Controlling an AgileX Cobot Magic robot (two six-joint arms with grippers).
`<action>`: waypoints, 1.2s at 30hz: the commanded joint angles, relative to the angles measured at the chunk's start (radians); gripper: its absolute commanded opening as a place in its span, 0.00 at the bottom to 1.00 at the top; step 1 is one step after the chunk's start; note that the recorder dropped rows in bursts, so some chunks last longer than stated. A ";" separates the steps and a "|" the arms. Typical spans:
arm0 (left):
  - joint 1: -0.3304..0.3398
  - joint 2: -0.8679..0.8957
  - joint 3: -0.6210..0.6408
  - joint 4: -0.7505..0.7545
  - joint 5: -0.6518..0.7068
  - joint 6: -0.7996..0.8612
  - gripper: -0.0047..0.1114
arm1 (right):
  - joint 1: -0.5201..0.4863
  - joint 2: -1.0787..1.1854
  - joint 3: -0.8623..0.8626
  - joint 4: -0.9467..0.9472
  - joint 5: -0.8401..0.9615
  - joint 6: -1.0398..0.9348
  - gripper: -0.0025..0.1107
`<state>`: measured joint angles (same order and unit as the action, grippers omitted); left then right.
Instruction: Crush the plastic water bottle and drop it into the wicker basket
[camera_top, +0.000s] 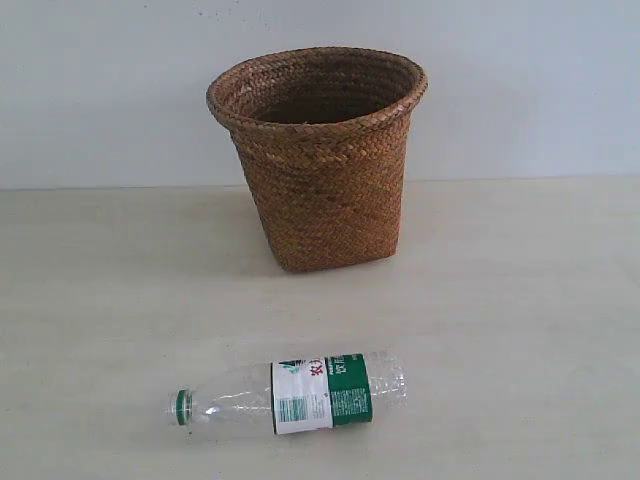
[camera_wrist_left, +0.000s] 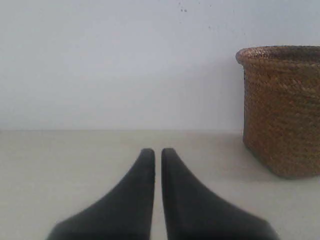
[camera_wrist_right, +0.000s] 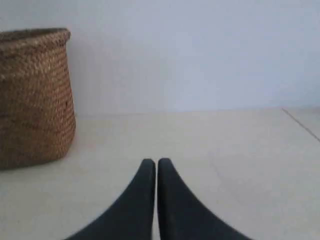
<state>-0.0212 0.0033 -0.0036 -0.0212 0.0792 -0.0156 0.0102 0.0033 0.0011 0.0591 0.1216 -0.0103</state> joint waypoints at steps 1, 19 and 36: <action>0.004 -0.003 0.004 0.004 -0.046 0.005 0.08 | -0.006 -0.003 -0.001 -0.005 -0.135 0.000 0.02; 0.004 0.111 -0.112 -0.013 -0.370 -0.209 0.08 | -0.006 0.032 -0.138 -0.030 -0.389 0.257 0.02; 0.004 0.730 -0.693 0.075 -0.162 -0.164 0.08 | -0.006 0.601 -0.628 -0.090 -0.269 0.195 0.02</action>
<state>-0.0212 0.6545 -0.6253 0.0089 -0.1791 -0.1961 0.0102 0.5324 -0.5652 0.0000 -0.1985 0.1953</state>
